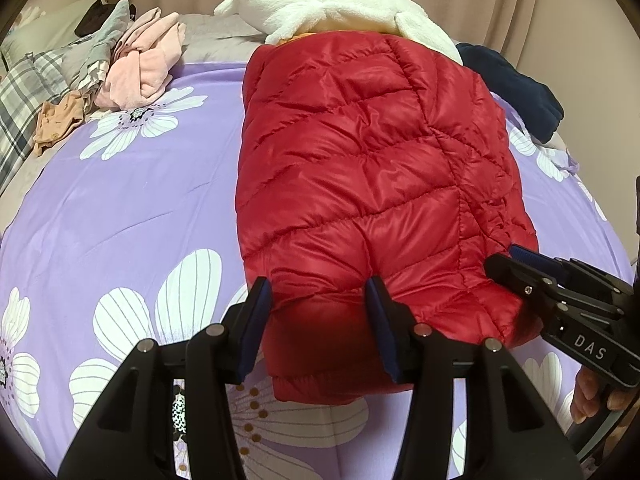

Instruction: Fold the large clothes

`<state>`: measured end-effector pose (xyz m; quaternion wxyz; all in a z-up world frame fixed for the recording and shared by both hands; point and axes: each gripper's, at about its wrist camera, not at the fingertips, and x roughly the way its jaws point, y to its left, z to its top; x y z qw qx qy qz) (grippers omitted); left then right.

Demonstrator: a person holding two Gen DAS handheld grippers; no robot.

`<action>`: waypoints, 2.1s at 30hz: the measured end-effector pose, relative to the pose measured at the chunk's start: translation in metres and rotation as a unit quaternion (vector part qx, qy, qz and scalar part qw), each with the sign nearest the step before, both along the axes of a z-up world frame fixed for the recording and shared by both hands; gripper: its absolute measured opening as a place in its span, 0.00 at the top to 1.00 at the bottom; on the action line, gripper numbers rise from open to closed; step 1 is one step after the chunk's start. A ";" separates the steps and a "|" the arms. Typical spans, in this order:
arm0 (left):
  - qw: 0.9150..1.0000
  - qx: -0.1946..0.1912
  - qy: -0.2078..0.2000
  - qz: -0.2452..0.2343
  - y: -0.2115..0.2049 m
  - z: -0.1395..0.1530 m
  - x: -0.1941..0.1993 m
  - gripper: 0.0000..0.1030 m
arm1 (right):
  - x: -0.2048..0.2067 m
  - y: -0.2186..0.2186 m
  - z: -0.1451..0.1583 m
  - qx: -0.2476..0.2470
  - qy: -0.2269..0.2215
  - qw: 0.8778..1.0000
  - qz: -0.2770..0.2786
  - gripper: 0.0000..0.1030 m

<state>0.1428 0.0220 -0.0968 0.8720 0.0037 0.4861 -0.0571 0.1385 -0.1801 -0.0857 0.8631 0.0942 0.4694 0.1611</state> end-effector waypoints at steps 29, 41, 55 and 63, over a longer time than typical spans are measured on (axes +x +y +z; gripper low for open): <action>0.998 0.054 -0.018 0.034 0.003 0.038 -0.062 0.17 | -0.050 -0.011 0.034 -0.011 -0.008 1.000 -0.009 0.55; 0.994 0.079 -0.054 0.053 0.003 0.087 -0.097 0.01 | -0.076 -0.029 0.070 -0.025 -0.035 0.998 -0.043 0.17; 0.992 0.094 -0.071 0.050 -0.015 0.117 -0.115 0.01 | -0.094 -0.029 0.101 -0.033 -0.067 0.996 -0.054 0.01; 0.992 0.091 -0.077 0.051 -0.019 0.123 -0.118 0.00 | -0.096 -0.026 0.104 -0.045 -0.069 0.995 -0.060 0.01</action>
